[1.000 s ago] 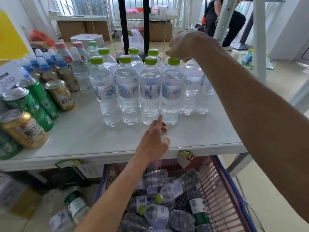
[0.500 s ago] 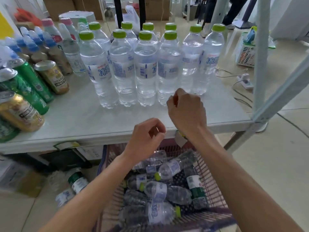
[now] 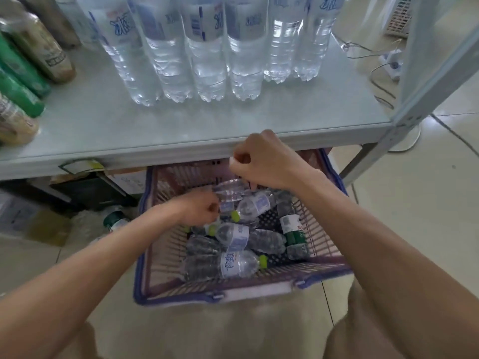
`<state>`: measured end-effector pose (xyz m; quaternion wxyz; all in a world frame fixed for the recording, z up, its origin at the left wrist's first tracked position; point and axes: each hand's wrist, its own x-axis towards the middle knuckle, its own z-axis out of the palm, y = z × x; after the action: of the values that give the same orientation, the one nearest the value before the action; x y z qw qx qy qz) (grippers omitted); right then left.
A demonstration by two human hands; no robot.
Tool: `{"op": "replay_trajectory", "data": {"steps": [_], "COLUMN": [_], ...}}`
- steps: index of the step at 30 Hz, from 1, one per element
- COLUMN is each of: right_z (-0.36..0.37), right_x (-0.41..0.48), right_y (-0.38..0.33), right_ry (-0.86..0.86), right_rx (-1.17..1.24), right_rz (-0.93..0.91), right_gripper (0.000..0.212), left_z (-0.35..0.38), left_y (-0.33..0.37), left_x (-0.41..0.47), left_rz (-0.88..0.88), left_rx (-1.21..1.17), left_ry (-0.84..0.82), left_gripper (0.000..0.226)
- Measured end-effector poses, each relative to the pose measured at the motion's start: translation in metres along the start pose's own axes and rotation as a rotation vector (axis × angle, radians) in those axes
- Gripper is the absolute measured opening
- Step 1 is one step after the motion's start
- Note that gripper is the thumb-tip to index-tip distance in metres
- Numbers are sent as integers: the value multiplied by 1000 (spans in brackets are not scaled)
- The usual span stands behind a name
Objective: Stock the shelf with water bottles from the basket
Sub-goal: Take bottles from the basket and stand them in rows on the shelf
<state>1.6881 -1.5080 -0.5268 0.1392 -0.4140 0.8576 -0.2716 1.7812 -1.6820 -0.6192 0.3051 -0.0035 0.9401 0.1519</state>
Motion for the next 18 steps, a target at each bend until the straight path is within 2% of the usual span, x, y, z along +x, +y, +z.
{"op": "replay_trajectory", "data": {"steps": [3,5,6,7,10,13,18], "right_z": [28,51,63,73,93,111,138], "right_x": [6,13,17,19,22,17,9], "right_y": [6,25,38,50,84,116,141], "right_ry": [-394,-665,-738,-756,-638,-540,-482], "right_rx": [-106,-210,-261,-292,-352,-466,-710], "right_rz": [36,117,140,151,168,190,217], "right_gripper": [35,25,17,14,36,48,72], "left_z": [27,44,52,60,79,107,132], "left_y": [-6,-6,-5,-4,-4,-11,13], "left_x": [17,25,27,30,29,32,26], "left_rz": [-111,-181,-188,-189,-183,-89,25], "left_rx": [52,109,134,163,284,312,431], "left_ry": [-79,-203,-283,-364,-452,-440,-362], "left_gripper": [26,18,18,20,14,60,71]}}
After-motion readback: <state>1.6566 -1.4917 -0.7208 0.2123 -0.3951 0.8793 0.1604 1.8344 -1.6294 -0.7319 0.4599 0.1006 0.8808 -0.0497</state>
